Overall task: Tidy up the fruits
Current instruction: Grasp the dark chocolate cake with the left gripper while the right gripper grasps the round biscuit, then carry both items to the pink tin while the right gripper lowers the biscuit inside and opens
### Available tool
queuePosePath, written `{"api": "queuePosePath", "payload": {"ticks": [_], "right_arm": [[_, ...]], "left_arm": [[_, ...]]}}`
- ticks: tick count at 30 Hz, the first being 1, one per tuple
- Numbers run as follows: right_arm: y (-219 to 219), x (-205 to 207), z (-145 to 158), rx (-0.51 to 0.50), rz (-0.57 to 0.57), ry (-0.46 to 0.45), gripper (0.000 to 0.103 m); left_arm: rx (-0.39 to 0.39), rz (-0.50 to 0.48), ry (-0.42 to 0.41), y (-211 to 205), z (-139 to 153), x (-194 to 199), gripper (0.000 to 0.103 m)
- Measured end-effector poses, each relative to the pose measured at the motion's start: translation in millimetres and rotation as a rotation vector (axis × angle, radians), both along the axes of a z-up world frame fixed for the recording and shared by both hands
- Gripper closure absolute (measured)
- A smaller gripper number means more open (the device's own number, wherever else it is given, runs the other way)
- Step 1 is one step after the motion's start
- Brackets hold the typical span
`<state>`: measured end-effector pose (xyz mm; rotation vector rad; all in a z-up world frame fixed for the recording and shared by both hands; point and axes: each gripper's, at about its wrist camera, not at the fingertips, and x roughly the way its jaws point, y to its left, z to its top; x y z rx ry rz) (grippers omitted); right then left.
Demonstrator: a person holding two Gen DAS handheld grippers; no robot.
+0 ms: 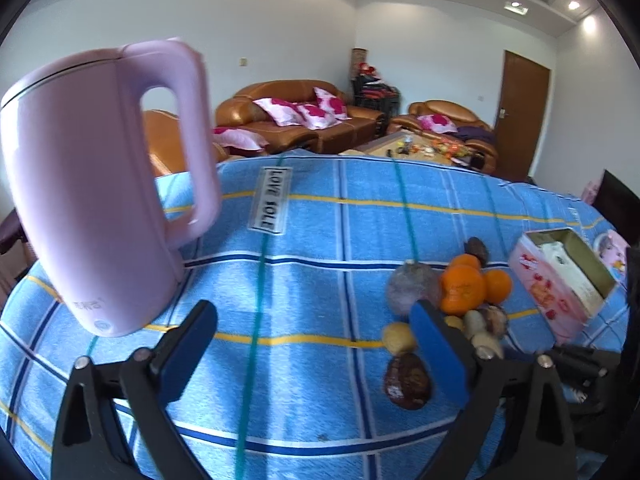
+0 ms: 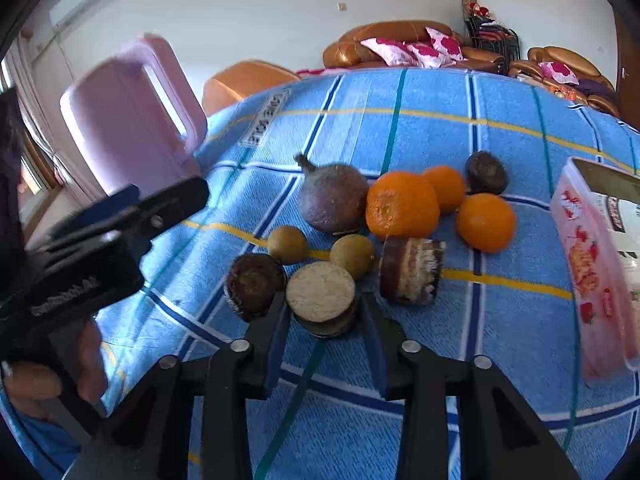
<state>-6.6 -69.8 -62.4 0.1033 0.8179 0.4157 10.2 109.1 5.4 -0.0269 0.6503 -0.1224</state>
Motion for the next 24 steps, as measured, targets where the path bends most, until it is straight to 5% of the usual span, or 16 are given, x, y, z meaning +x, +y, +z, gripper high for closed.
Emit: {"api": "queuePosePath", "payload": {"ticks": [4,9,16,24], "right_arm": [[-27.7,-20.9,26.1,-0.012,-0.074,-0.158,0.066],[-51.5,-21.8,30.8,-0.107,-0.186,-0.240,0.066],[-63.2,-19.4,22.8,-0.096,-0.214,-0.219,0.066],[-71.5,-22.0,25.2,-0.069,-0.220,-0.228,0.066]], "left_arm": [[0.005,-0.121,0.021,-19.4,-3.0,-4.3,0.014],[0.099,-0.254,0.072,-55.4,-17.5,-10.0,0.022],[0.126,-0.236,0.196,-61.3,-42.9,6.2,0.064],[0.043,-0.222,0.131,-50.2,-31.1,0.2,0.064]]}}
